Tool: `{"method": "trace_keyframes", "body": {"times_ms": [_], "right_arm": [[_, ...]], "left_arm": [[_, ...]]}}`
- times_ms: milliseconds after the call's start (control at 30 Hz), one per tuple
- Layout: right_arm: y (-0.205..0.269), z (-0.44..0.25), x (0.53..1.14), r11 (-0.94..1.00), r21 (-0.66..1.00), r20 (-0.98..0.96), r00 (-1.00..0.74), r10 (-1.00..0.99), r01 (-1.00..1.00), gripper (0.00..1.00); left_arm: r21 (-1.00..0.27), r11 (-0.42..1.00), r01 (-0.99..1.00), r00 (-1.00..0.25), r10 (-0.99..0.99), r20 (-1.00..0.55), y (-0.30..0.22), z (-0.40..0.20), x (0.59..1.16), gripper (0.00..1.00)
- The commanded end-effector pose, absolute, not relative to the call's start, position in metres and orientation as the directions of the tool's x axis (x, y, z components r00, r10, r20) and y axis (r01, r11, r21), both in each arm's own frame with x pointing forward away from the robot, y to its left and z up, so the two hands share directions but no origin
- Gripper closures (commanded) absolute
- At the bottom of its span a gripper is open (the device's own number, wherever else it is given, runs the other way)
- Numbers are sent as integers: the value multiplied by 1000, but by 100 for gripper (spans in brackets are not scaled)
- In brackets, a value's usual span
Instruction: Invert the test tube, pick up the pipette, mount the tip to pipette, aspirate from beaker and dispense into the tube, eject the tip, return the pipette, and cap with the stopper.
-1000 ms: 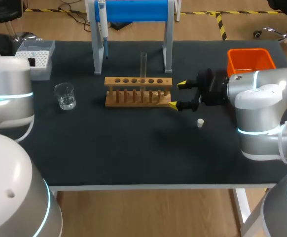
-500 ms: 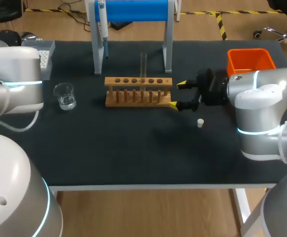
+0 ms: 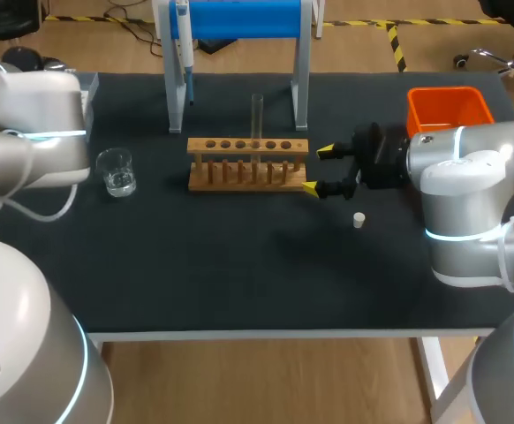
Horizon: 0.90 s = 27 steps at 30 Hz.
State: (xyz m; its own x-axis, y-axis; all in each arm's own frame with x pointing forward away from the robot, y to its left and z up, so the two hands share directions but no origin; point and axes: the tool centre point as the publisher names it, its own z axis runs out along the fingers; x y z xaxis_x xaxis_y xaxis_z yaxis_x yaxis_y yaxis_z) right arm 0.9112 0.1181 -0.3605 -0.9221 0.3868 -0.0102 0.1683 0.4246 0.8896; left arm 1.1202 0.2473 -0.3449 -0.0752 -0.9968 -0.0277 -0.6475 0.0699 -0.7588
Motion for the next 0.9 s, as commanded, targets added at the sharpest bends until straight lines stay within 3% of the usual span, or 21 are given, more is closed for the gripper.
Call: {"method": "trace_keyframes", "body": {"times_ms": [33,67,100,133,167,200,233,900], "right_arm": [[117,-361,911,423,891,-11,-922,387,167,0],[117,-361,911,423,891,-11,-922,387,167,0],[117,-361,911,423,891,-11,-922,387,167,0],[117,-361,911,423,891,-11,-922,387,167,0],[117,-361,911,423,891,-11,-922,387,167,0],[117,-361,911,423,891,-11,-922,387,167,0],[117,-361,911,423,891,-11,-922,387,167,0],[117,-361,911,423,891,-11,-922,387,167,0]], "left_arm": [[-754,70,-654,-74,-997,-29,247,-348,1129,0],[-754,71,-653,-74,-997,-29,247,-348,1130,0],[-754,71,-653,-74,-997,-30,247,-348,1131,12],[-753,72,-654,-74,-997,-31,247,-348,1132,17],[-753,72,-654,-73,-997,-32,247,-349,1133,40],[-753,72,-654,-73,-997,-32,247,-349,1133,55],[-753,72,-654,-73,-997,-32,247,-349,1134,58],[-752,67,-656,-72,-997,-27,239,-352,1143,68]]}}
